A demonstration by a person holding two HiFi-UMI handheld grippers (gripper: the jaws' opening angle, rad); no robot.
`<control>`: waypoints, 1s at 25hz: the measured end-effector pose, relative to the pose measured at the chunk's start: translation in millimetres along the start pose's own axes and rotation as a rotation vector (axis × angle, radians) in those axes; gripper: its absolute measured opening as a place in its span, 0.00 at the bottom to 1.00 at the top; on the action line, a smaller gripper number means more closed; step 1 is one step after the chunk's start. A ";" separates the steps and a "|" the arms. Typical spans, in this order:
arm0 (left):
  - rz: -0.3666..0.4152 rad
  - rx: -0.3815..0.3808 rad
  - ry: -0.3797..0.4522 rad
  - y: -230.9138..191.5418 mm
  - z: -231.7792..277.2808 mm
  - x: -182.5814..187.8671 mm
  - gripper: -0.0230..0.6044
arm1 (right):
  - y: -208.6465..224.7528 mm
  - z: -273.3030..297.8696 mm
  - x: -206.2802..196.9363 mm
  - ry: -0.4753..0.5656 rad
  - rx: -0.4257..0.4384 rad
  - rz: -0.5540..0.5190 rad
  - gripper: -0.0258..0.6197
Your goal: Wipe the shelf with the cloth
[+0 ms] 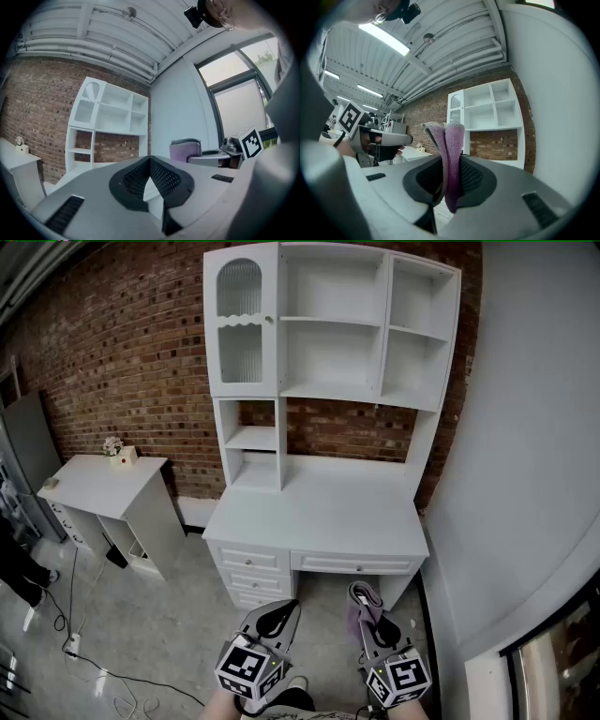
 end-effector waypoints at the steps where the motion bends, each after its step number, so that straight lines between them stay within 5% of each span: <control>1: -0.004 0.002 0.002 1.3 0.5 -2.1 0.06 | 1.3 -1.6 -0.5 0.000 -0.002 0.003 0.14; 25: -0.021 -0.019 -0.046 7.7 26.3 -21.7 0.06 | 36.4 4.8 -15.7 -0.038 -0.053 0.105 0.15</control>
Point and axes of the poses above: the fingertips, and each gripper's own axes: z forward along the fingers, y to its right, x out of its top, the point moved 1 cm from there along -z, backward along the fingers, and after that the axes turned 13 degrees about z, right-handed, at the moved point
